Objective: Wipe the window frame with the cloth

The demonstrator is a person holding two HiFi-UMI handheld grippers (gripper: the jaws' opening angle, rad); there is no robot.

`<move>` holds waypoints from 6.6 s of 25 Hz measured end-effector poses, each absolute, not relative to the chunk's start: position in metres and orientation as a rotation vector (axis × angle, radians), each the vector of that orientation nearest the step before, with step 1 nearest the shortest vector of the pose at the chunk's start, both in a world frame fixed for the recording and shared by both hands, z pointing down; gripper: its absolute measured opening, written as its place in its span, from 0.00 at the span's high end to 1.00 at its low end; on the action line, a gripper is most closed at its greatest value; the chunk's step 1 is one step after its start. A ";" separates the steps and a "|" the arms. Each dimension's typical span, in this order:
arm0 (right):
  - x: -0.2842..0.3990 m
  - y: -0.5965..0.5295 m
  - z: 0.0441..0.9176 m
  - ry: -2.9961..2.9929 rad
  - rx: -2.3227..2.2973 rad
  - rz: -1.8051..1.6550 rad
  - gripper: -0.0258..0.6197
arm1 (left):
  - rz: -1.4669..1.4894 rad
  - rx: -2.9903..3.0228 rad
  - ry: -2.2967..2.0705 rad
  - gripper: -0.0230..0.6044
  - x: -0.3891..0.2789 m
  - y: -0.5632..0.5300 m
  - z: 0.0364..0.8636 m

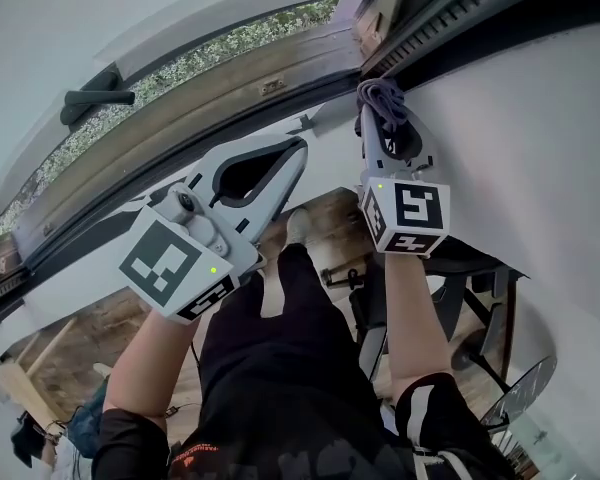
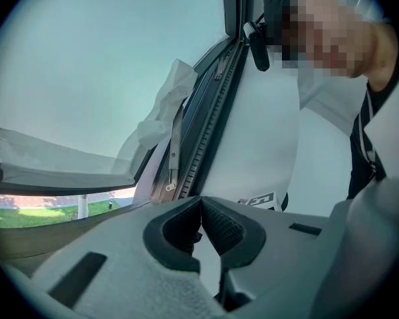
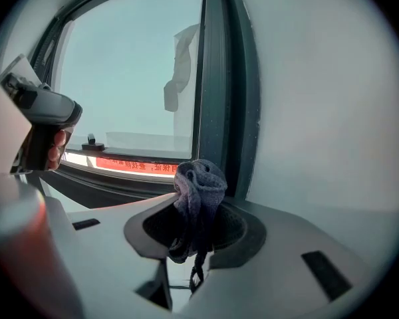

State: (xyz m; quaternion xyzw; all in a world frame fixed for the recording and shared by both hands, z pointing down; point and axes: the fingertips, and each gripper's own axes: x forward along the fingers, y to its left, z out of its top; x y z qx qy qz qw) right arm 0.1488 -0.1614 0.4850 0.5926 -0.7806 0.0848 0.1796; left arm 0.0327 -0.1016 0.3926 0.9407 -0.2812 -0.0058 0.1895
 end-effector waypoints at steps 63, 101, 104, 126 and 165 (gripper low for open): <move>0.098 -0.156 0.035 -2.333 1.832 -0.822 0.80 | -0.408 3.014 -0.775 0.93 -0.007 -0.123 0.160; 0.098 -0.168 0.173 -2.134 1.754 -0.648 0.80 | -0.290 2.883 -0.728 0.93 -0.013 -0.114 0.245; 0.100 -0.169 0.188 -2.114 1.733 -0.622 0.80 | -0.278 2.867 -0.728 0.93 -0.013 -0.113 0.254; 0.097 -0.179 0.291 -2.038 1.599 -0.531 0.80 | -0.204 2.744 -0.764 0.93 -0.015 -0.114 0.325; 0.100 -0.184 0.473 -2.079 1.450 -0.215 0.80 | -0.086 2.564 -0.826 0.93 -0.010 -0.107 0.434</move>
